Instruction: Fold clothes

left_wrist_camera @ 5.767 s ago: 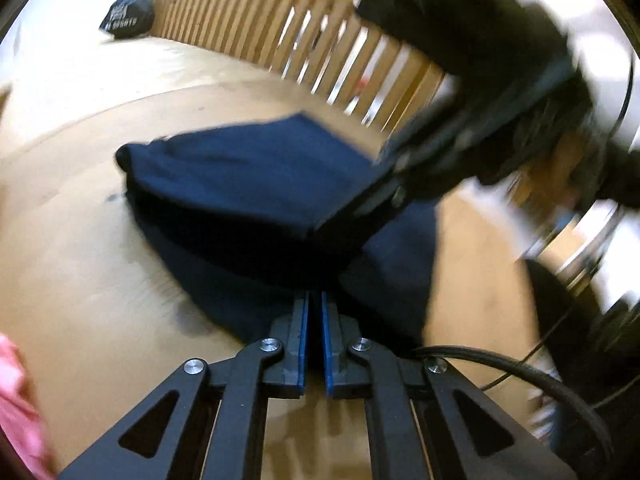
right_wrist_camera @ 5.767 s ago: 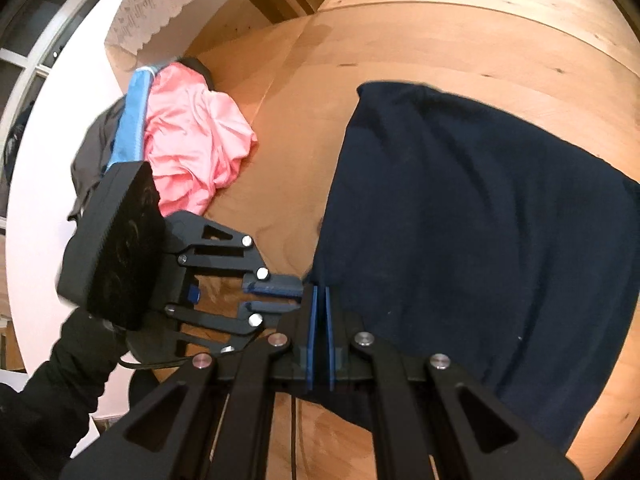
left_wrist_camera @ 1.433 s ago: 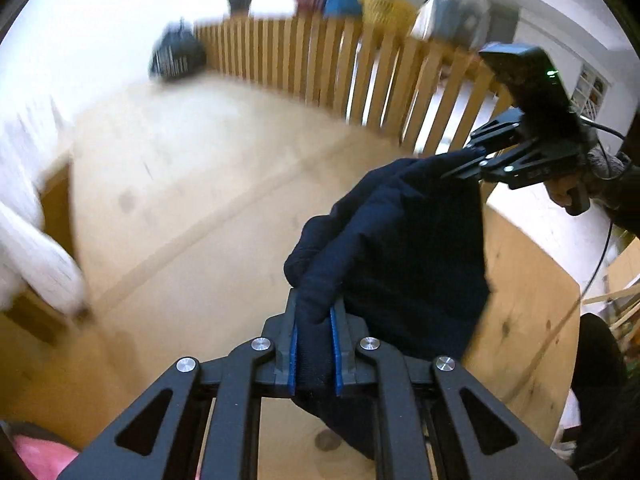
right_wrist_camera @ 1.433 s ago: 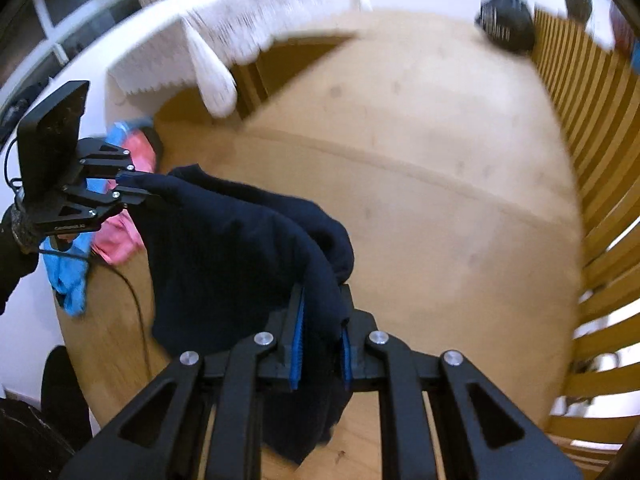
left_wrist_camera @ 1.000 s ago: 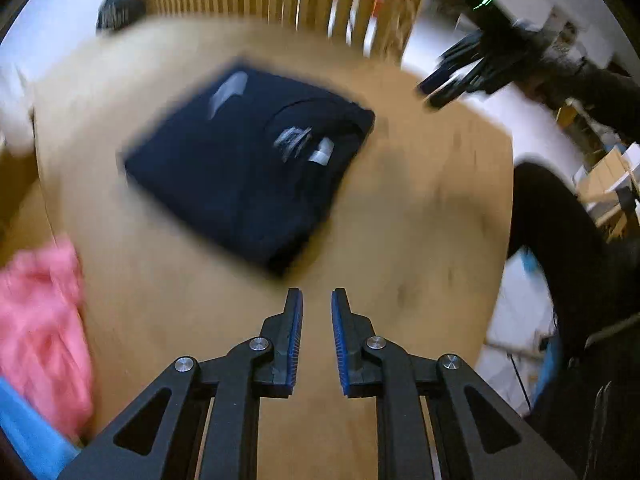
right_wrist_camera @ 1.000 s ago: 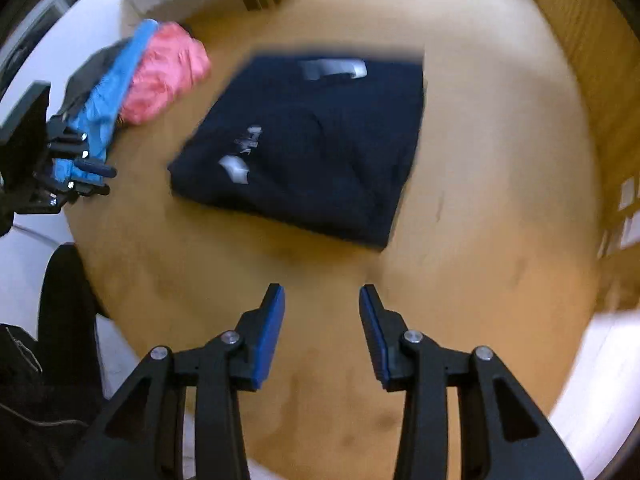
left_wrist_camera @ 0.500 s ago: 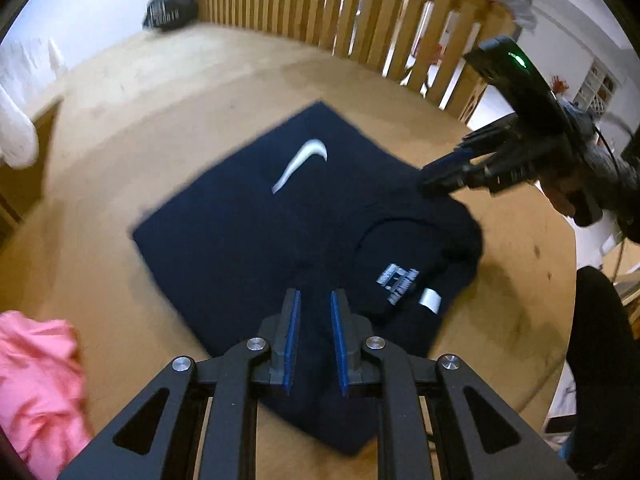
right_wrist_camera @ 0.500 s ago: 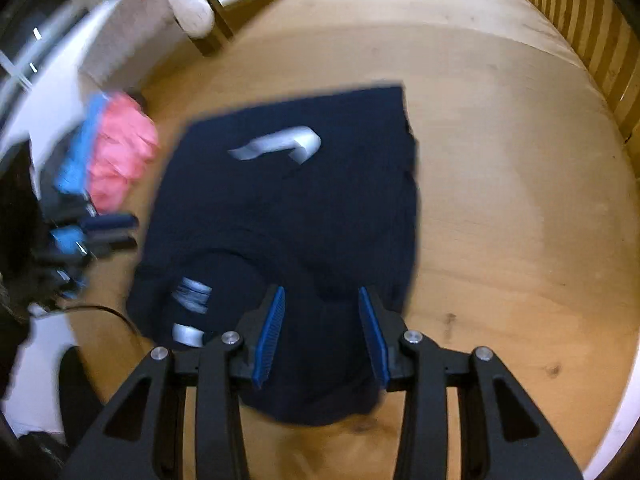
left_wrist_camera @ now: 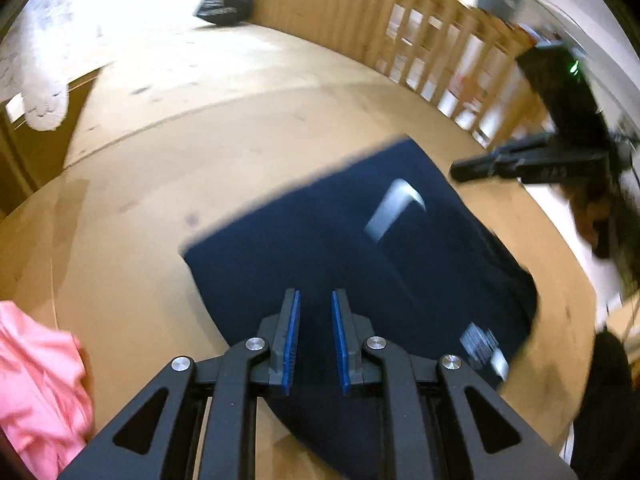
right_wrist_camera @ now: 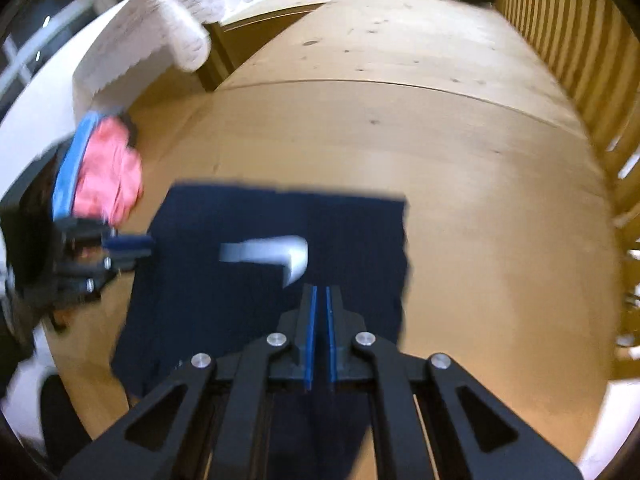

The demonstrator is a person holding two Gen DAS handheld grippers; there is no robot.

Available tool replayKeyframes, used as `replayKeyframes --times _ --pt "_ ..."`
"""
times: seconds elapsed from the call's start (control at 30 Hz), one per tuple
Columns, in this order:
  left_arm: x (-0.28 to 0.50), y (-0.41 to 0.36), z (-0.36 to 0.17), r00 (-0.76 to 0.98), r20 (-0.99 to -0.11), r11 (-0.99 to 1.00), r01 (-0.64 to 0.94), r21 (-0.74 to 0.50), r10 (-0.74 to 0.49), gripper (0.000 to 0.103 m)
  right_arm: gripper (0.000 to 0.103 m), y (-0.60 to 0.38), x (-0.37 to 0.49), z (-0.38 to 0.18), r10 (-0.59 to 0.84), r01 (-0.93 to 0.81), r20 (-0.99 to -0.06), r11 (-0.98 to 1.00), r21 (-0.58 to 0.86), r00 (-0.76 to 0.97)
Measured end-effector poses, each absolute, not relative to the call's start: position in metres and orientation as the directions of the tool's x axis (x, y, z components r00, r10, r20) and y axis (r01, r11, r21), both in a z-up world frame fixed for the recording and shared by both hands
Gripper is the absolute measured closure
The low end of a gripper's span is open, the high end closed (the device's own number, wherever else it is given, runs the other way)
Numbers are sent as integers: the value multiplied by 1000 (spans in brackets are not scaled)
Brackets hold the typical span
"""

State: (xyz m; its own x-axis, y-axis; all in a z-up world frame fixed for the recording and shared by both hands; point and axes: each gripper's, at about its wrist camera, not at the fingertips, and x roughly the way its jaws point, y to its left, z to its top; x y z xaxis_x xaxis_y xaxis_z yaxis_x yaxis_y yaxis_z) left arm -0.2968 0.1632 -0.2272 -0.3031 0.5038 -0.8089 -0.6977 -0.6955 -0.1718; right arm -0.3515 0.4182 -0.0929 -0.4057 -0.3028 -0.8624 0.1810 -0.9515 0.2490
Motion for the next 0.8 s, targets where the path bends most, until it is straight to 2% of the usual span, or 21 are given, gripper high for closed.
replayKeyframes --times 0.13,0.23,0.27,0.37,0.43,0.57,0.7,0.8 --pt "-323 172 -254 -273 -841 -702 -693 -164 467 87 101 454 -358 -118 -359 119 -831 -932 342 -425" --pt "-320 174 -248 -282 -843 -684 -718 -130 457 86 101 485 -357 -132 -398 75 -800 -909 410 -448" --pt "-316 181 -242 -275 -841 -669 -732 -131 466 88 101 493 -355 -137 -398 70 -799 -908 413 -450" --pt "-302 201 -224 -253 -834 -624 -770 -133 490 88 100 503 -348 -154 -370 79 -825 -924 373 -428" --pt "-288 226 -216 -197 -823 -566 -806 -173 532 87 100 497 -342 -182 -400 88 -840 -914 396 -367" --pt "-258 289 -219 -67 -801 -431 -868 -248 595 79 100 476 -321 -224 -415 137 -861 -910 392 -293" --pt "-242 324 -251 -6 -864 -400 -888 -227 504 81 99 475 -299 -249 -432 130 -860 -902 412 -270" --pt "-229 312 -253 -7 -874 -360 -913 -193 487 81 99 473 -274 -266 -480 148 -853 -877 458 -206"
